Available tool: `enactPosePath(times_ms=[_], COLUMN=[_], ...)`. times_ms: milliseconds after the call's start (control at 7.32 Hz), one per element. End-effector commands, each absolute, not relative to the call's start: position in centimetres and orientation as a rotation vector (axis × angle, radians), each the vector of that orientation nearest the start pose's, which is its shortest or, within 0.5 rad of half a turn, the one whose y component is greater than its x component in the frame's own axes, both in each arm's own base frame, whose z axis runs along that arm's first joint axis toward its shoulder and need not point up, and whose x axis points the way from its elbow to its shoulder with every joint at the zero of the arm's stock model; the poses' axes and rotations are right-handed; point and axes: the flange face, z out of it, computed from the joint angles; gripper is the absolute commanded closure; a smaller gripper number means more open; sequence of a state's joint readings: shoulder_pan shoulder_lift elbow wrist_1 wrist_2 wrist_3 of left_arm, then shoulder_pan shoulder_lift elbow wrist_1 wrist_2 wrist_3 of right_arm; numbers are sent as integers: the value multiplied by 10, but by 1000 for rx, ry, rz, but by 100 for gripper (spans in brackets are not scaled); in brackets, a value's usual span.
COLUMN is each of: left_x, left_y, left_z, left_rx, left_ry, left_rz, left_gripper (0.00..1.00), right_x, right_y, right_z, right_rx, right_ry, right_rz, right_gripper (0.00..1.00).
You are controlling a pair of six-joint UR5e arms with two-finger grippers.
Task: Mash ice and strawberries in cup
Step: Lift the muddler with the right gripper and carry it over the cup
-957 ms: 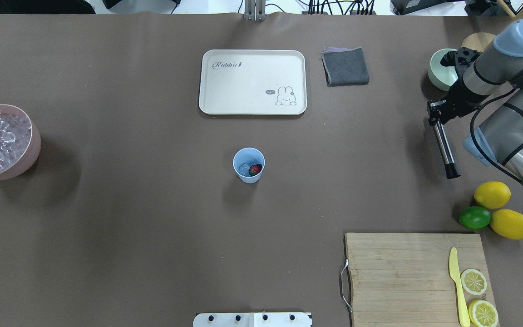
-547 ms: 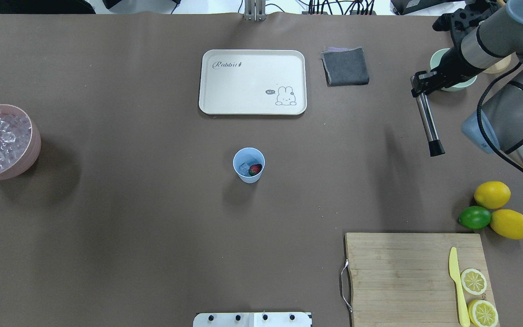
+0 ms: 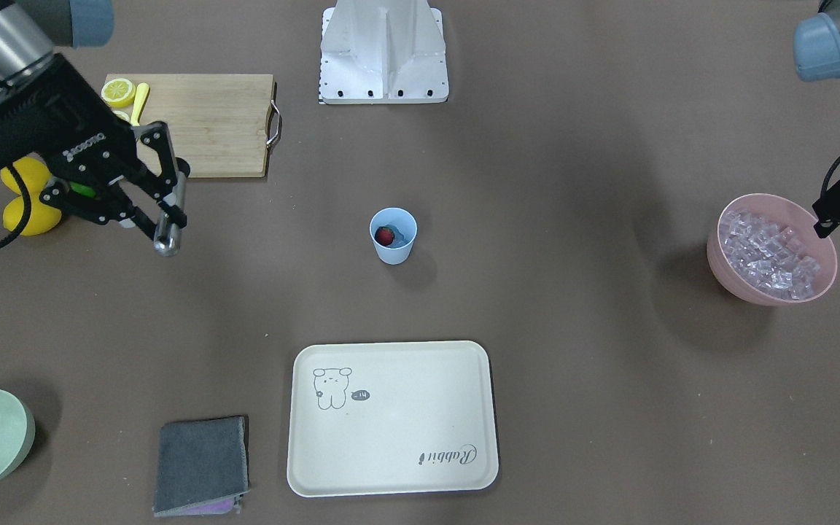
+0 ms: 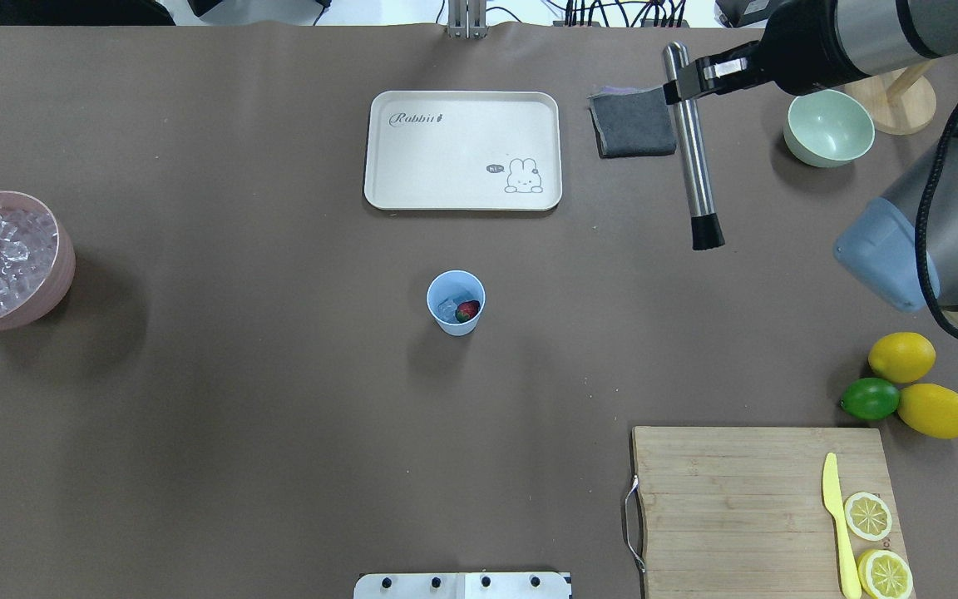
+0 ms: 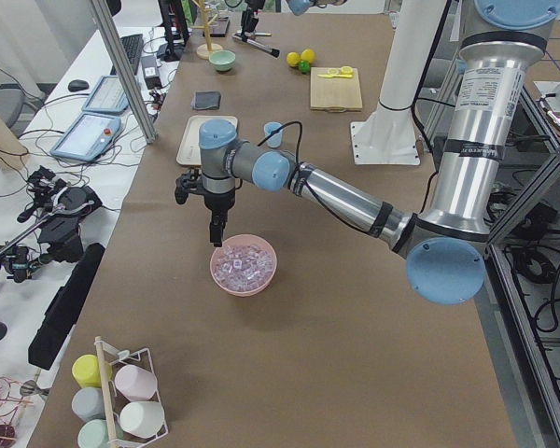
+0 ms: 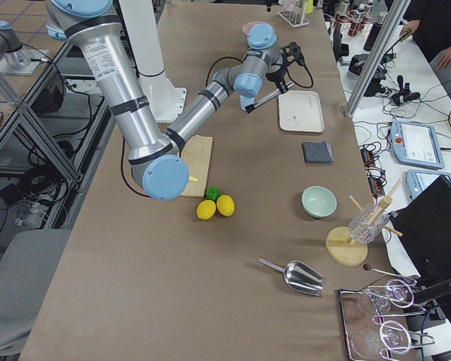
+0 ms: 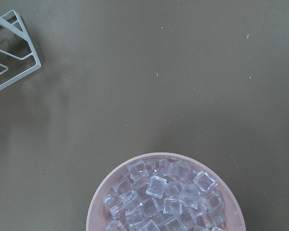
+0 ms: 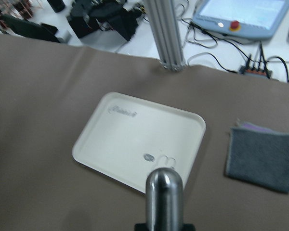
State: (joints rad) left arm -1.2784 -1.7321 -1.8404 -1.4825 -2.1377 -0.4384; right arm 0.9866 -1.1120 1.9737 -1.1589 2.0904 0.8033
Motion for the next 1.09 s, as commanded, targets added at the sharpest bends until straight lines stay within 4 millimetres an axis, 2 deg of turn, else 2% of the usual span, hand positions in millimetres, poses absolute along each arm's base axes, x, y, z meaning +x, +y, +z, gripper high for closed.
enactPosePath(times_ms=[0, 273, 547, 683, 820, 957], left_x=[87, 88, 88, 87, 87, 87], left_y=[-553, -553, -551, -548, -547, -546], left_z=[475, 482, 485, 490, 492, 493], left_rx=[101, 89, 83, 74, 71, 69], left_ry=[641, 644, 645, 644, 643, 642], left_rz=[-40, -40, -41, -44, -45, -45], left_gripper=[2, 2, 2, 2, 2, 2], right_x=[-270, -347, -413, -424, -434, -445], right_y=[-473, -422, -378, -374, -381, -382], right_z=[132, 125, 132, 139, 150, 146], right_rx=[953, 1115, 1185, 1232, 1252, 1268], right_ry=[-1281, -1341, -1296, -1282, -1256, -1268], right_rz=[-58, 46, 145, 168, 205, 227], right_gripper=[100, 100, 100, 100, 100, 100])
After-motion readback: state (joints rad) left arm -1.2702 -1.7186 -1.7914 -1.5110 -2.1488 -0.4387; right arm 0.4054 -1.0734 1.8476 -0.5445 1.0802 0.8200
